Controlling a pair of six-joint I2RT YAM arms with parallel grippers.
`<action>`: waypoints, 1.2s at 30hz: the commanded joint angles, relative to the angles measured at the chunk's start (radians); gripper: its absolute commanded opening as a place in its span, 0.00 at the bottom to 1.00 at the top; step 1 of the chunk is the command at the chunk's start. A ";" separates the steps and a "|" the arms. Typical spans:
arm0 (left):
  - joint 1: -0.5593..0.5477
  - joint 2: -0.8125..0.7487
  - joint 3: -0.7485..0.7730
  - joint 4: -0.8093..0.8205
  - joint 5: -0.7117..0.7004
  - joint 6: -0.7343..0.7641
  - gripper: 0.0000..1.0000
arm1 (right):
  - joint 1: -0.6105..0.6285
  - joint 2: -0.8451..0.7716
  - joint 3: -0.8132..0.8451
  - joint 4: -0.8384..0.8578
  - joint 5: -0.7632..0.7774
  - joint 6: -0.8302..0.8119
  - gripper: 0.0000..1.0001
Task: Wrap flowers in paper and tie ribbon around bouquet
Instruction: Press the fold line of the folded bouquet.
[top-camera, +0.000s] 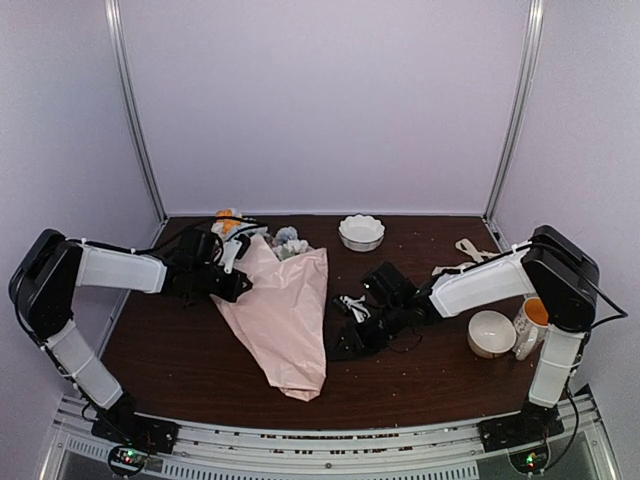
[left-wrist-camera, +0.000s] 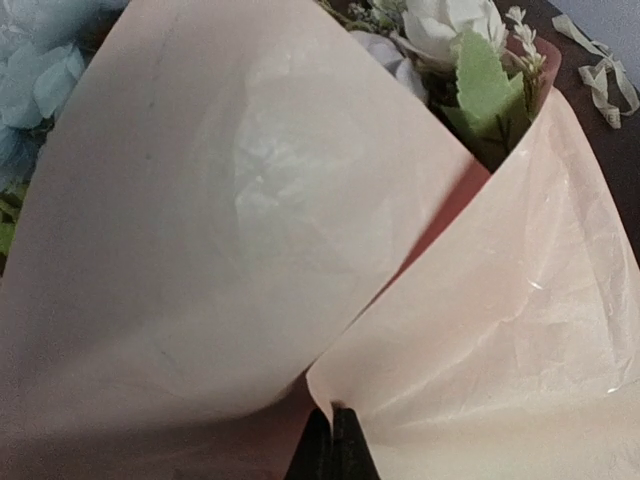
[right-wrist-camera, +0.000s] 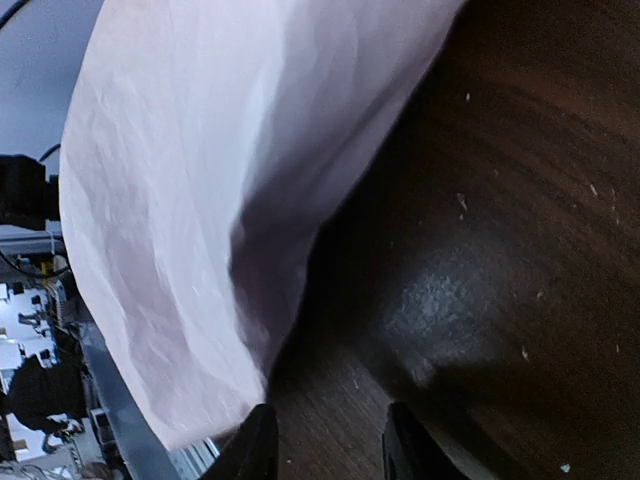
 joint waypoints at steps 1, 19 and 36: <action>0.039 0.004 0.079 0.054 -0.055 0.021 0.00 | -0.006 -0.018 0.028 -0.158 0.045 -0.088 0.42; 0.094 0.167 0.076 0.062 -0.159 -0.072 0.00 | 0.095 0.087 0.448 -0.172 0.097 -0.184 0.40; 0.127 0.061 0.125 -0.009 -0.151 -0.075 0.28 | 0.213 0.635 1.034 -0.697 0.036 -0.286 0.29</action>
